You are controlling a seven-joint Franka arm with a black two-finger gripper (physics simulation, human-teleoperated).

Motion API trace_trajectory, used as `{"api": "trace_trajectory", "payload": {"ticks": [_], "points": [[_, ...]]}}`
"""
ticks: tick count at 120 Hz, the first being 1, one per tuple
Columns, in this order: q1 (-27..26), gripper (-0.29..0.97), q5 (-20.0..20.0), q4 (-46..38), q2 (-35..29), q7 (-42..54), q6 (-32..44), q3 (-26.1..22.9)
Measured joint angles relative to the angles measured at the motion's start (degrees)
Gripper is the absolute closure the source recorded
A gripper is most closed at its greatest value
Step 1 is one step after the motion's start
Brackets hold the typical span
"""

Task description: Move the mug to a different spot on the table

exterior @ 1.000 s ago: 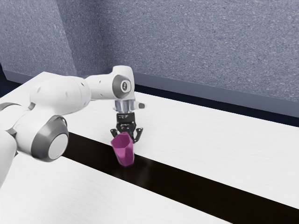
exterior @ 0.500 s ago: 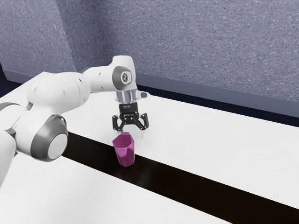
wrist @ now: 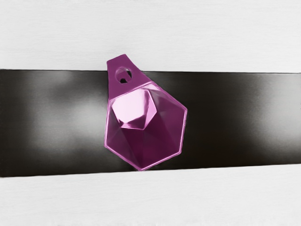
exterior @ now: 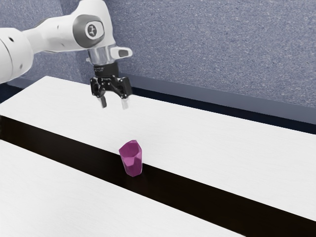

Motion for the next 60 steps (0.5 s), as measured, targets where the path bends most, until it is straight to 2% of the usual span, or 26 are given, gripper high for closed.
{"api": "trace_trajectory", "payload": {"ticks": [25,60], "points": [[-2.8,0.00,6.7,-3.7,-9.1,12.0,0.0,-0.1],[-3.1,0.00,9.1,-3.5,-10.4,25.2,0.0,-0.1]]}}
